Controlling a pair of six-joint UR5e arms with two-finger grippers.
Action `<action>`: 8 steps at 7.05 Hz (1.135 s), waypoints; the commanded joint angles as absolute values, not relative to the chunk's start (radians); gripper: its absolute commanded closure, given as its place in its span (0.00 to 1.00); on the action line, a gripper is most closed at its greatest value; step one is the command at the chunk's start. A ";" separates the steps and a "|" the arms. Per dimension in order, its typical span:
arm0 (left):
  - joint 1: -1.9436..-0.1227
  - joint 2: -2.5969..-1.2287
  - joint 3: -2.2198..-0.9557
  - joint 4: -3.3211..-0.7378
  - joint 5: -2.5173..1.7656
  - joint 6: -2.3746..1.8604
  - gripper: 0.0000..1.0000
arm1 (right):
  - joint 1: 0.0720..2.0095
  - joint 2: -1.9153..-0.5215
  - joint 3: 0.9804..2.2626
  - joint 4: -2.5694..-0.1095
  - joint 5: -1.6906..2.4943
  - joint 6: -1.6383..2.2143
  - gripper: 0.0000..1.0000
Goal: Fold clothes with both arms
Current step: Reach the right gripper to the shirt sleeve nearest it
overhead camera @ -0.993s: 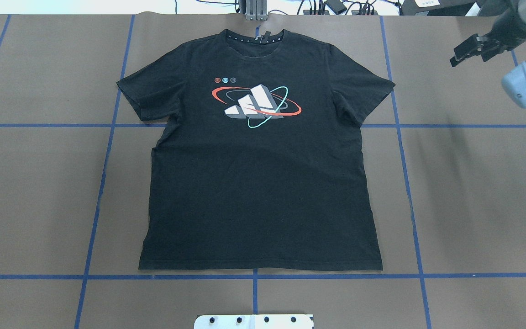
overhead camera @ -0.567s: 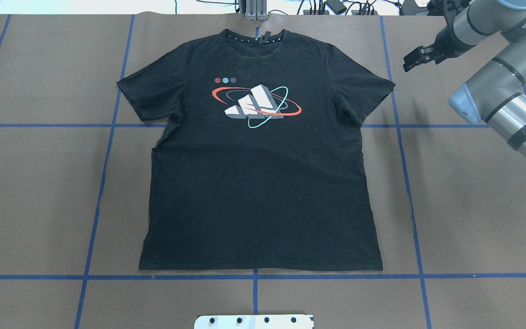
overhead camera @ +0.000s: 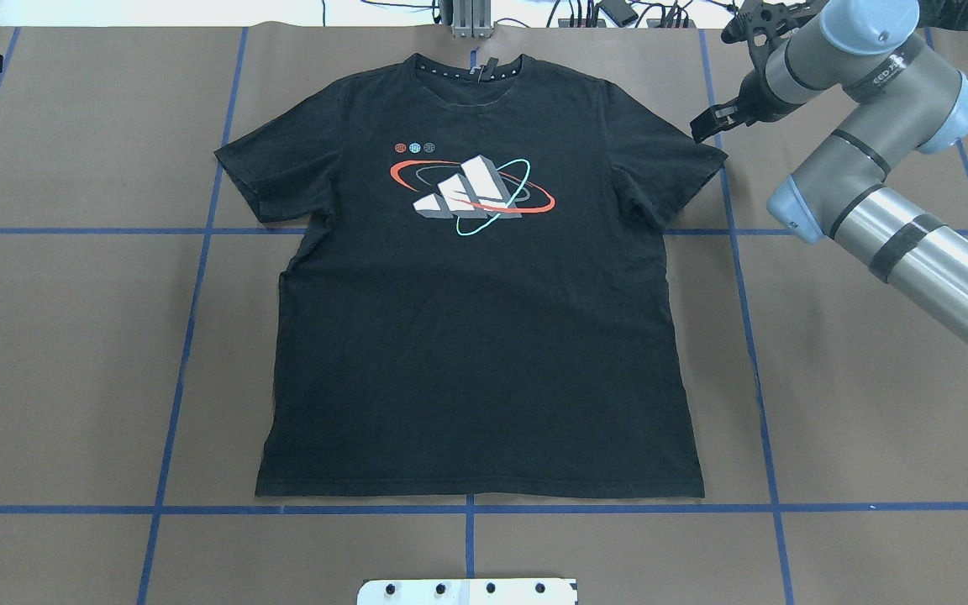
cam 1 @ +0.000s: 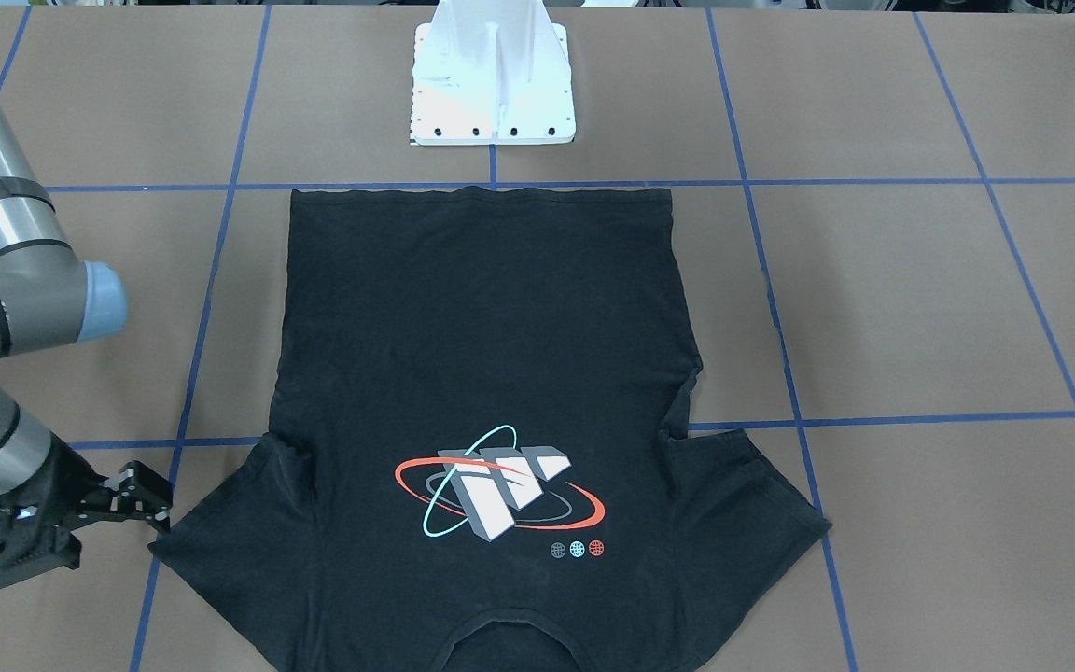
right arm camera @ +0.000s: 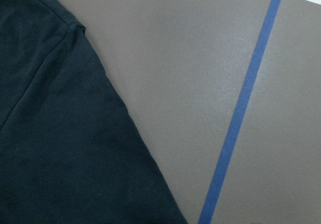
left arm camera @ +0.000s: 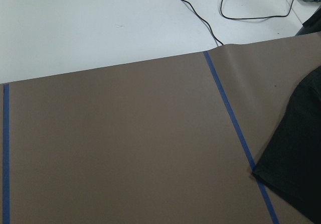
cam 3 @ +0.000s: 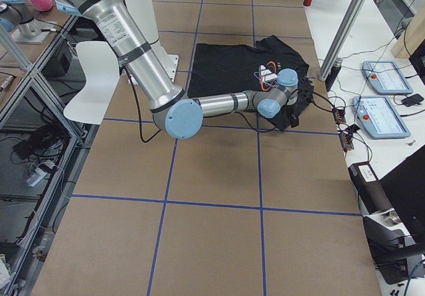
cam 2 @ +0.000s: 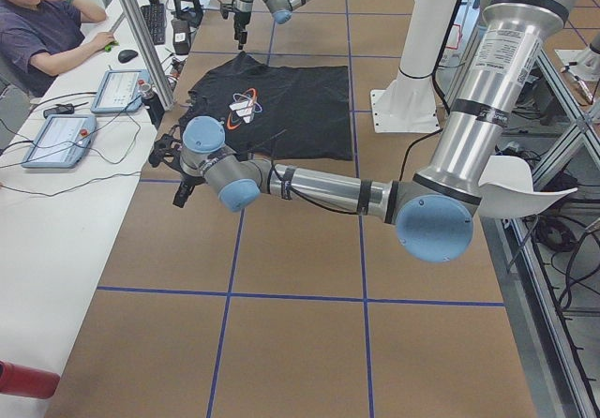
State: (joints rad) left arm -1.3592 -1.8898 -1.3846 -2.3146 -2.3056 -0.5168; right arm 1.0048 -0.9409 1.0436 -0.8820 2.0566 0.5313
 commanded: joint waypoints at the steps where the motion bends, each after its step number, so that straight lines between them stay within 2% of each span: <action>1: -1.359 -1.890 -1.385 -2.315 -2.306 -0.517 0.01 | 0.997 -0.934 1.006 -0.877 2.051 0.531 0.15; 5: -1.359 -1.890 -1.385 -2.315 -2.306 -0.515 0.01 | 0.993 -0.919 0.967 -0.879 2.054 0.528 0.33; 6: -1.359 -1.890 -1.385 -2.315 -2.306 -0.514 0.01 | 0.988 -0.913 0.956 -0.879 2.054 0.529 0.41; 8: -1.359 -1.890 -1.385 -2.315 -2.306 -0.514 0.01 | 0.983 -0.913 0.953 -0.879 2.057 0.528 0.45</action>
